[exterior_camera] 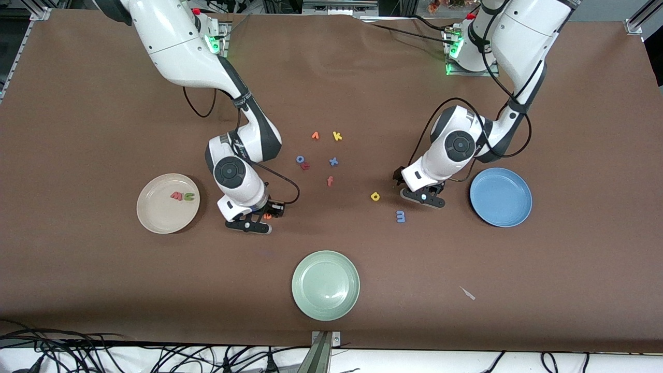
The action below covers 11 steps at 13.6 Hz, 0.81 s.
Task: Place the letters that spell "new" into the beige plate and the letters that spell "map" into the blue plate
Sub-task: 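Grasp the orange e with the right gripper while the left gripper lowers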
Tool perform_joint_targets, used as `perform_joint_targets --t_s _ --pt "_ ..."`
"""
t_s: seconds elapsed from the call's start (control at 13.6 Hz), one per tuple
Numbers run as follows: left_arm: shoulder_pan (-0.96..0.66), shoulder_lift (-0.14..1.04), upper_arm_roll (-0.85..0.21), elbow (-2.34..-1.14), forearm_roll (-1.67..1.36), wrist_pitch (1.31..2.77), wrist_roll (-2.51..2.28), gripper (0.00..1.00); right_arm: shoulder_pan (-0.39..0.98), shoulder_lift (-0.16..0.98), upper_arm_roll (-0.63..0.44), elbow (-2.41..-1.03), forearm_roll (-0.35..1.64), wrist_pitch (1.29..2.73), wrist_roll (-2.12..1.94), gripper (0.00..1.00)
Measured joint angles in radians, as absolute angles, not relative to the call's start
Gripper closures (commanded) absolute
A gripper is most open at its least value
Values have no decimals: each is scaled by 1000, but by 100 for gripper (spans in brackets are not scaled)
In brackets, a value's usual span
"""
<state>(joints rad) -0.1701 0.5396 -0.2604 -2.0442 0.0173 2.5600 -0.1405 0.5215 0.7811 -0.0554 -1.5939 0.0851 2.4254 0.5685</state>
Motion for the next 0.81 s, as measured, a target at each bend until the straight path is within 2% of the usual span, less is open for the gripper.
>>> perform_joint_targets --t_s 0.22,0.37,0.59,0.81 --pt "-198 549 -260 -2035 17 2560 -141 18 521 781 -56 -1593 85 2425 569 65" --pt "-214 559 -253 -2030 17 2560 -142 39 521 781 -57 -1591 86 2425 569 72" --pt "-219 572 -234 -2018 18 2560 -137 59 520 781 -57 -1589 111 2425 569 75" --pt "-221 574 -224 -2006 19 2560 -131 66 520 781 -57 -1589 120 2425 569 76"
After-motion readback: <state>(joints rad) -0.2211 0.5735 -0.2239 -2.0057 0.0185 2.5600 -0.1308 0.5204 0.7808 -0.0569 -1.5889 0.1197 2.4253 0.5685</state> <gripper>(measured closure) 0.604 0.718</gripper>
